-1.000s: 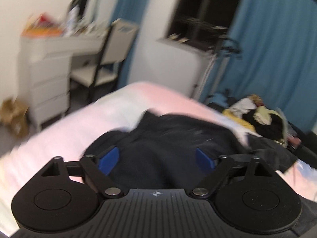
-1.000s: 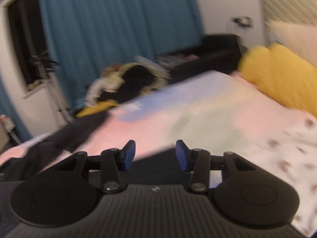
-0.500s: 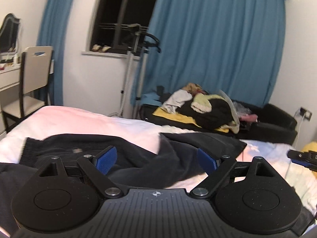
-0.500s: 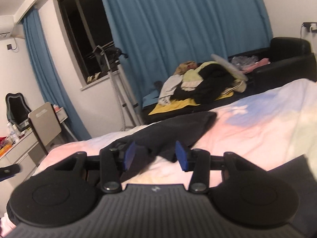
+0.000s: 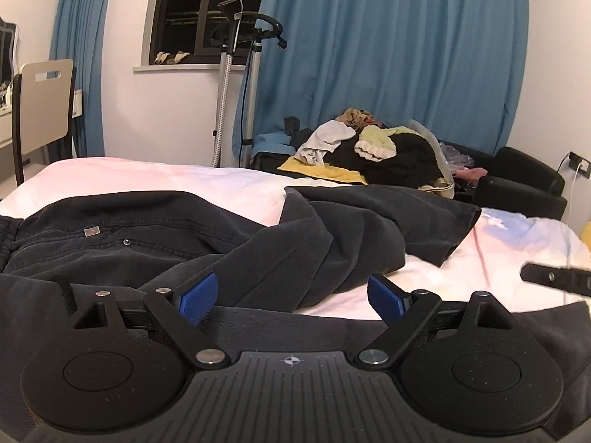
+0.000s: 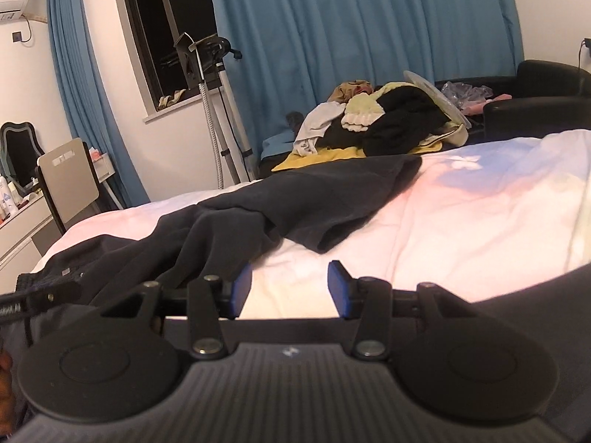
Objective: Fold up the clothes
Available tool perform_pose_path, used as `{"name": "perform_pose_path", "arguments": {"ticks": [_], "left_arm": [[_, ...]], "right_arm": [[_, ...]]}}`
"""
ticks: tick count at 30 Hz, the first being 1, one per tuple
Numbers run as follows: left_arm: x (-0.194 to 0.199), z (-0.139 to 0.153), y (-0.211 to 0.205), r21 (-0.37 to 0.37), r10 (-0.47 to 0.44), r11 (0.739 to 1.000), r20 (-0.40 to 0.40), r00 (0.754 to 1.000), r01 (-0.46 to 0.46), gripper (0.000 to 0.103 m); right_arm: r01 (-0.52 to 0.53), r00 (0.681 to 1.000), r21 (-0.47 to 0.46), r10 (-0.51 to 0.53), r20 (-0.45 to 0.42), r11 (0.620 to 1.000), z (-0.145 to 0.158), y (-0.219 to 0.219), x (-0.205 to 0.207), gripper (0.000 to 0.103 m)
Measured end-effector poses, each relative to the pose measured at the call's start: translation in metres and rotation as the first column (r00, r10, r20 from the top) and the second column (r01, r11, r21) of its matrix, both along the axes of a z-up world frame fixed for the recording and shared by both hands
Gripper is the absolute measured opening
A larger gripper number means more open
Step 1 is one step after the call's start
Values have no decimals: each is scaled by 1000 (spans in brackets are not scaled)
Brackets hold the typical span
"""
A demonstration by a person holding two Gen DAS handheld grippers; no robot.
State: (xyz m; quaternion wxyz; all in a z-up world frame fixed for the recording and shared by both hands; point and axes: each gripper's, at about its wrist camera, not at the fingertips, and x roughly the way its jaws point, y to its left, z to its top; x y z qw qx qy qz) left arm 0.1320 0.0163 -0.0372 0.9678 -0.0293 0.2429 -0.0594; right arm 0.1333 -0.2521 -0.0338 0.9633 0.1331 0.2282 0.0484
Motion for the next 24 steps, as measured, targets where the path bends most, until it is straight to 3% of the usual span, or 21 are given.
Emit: {"name": "perform_pose_path", "arguments": {"ticks": [6,14,24], "left_arm": [[7,-26,4,43,-4,999,-21,1000,5,90],[5,-46,-5,13,-24,1000,32,999,23,93],[5,-50,-5,5,-19,1000,60,998,18,94]], "right_arm": [[28,999,-16,-28,-38,999,-18,6,8,55],[64,995,-47,-67,-77,997,-44,4,23,68],[47,999,-86,-47,3,995,-46,7,15,95]]}}
